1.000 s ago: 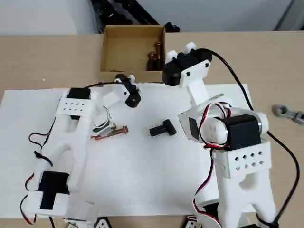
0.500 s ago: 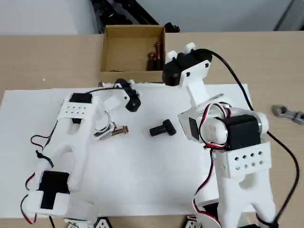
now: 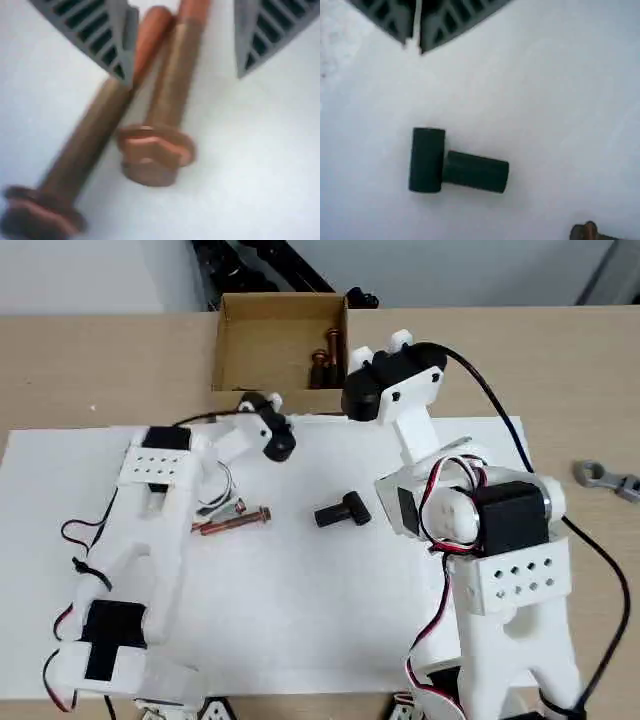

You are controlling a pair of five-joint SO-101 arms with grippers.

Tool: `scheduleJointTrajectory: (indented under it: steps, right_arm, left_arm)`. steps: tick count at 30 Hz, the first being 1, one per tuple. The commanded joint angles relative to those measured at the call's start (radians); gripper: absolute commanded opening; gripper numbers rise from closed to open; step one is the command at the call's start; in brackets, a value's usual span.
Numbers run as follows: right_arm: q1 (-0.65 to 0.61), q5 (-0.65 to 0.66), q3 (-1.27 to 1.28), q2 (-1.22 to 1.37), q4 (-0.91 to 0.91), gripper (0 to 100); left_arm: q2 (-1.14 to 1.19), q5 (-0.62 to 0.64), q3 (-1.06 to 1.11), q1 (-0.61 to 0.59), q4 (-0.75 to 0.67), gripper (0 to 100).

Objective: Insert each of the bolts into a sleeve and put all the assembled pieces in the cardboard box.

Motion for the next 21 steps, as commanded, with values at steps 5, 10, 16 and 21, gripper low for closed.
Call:
scheduleJointTrajectory:
  steps: [5,10,16,21]
  right_arm:
    - [0.007,0.008,-0.005,-0.019,-0.002,0.2]
    - [0.008,0.009,-0.005,-0.018,-0.002,0.2]
    - [0.008,0.009,-0.005,-0.016,-0.002,0.2]
    - [0.008,0.009,-0.005,-0.016,-0.004,0.2]
  left_arm:
    - [0.003,0.008,-0.079,-0.002,0.038,13]
    - [0.137,0.008,-0.061,-0.003,-0.025,13]
    - [0.261,0.012,-0.062,-0.005,-0.094,13]
    - [0.262,0.021,-0.061,-0.005,-0.094,12]
